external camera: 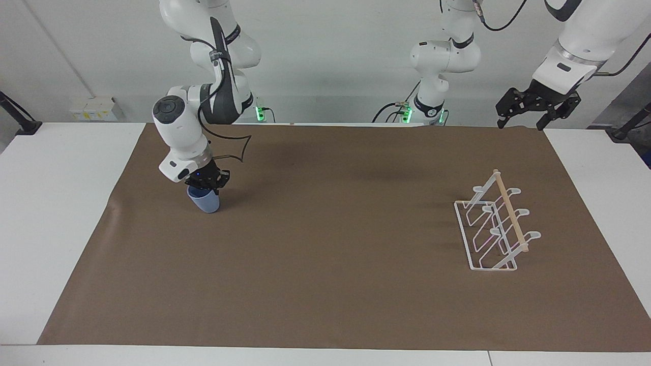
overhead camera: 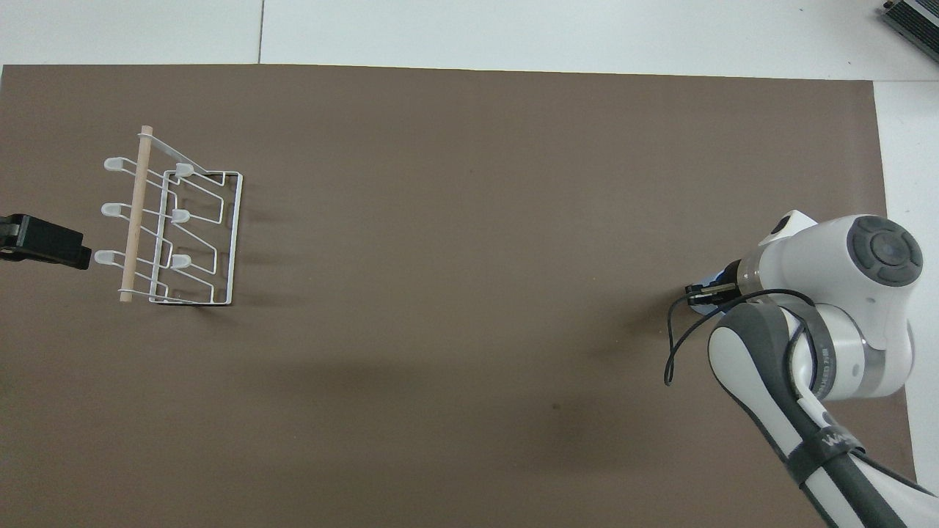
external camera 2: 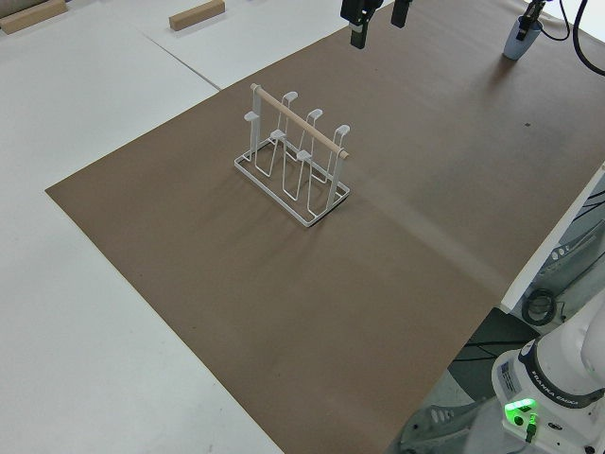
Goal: Hang cup on cup holder
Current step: 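Lower the right gripper onto the blue cup and grasp it, then lift the blue cup with the right gripper toward the left gripper, then close the left gripper on the cup held by the right gripper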
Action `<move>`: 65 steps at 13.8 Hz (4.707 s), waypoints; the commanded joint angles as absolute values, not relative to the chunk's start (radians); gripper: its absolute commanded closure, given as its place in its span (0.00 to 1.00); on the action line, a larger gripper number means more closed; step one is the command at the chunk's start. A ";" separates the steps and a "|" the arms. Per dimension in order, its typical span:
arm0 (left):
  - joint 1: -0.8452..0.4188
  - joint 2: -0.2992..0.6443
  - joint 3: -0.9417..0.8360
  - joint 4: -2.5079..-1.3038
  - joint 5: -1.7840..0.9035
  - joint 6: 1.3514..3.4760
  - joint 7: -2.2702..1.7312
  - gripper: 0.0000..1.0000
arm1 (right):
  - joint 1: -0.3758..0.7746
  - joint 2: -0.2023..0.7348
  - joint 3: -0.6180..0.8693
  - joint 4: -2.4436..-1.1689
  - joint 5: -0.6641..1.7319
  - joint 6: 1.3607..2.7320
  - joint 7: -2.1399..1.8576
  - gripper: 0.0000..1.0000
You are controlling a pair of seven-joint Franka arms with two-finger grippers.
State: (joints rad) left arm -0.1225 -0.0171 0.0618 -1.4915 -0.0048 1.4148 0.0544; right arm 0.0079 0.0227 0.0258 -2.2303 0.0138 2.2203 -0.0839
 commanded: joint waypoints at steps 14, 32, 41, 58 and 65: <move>-0.120 -0.043 0.060 -1.519 -0.002 1.413 0.060 0.00 | 0.008 -0.012 0.077 -1.774 0.008 1.746 -0.084 1.00; -0.137 -0.084 0.046 -1.610 -0.217 1.488 0.512 0.00 | 0.345 -0.103 0.153 -1.881 0.483 2.067 0.302 1.00; -0.160 -0.178 0.038 -1.796 -0.343 1.551 1.174 0.00 | 0.494 -0.075 0.153 -1.875 0.856 2.428 0.506 1.00; -0.330 -0.180 0.018 -1.821 -0.502 1.799 1.275 0.00 | 0.554 -0.034 0.153 -1.804 1.028 2.574 0.525 1.00; -0.337 -0.164 0.018 -1.784 -0.518 1.798 1.403 0.00 | 0.555 -0.035 0.153 -1.807 1.028 2.571 0.526 1.00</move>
State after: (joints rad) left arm -0.3317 -0.1737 0.0149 -1.7992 -0.4981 1.7922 1.3334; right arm 0.5465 -0.0465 0.1561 -1.8246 1.0022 2.5561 0.5181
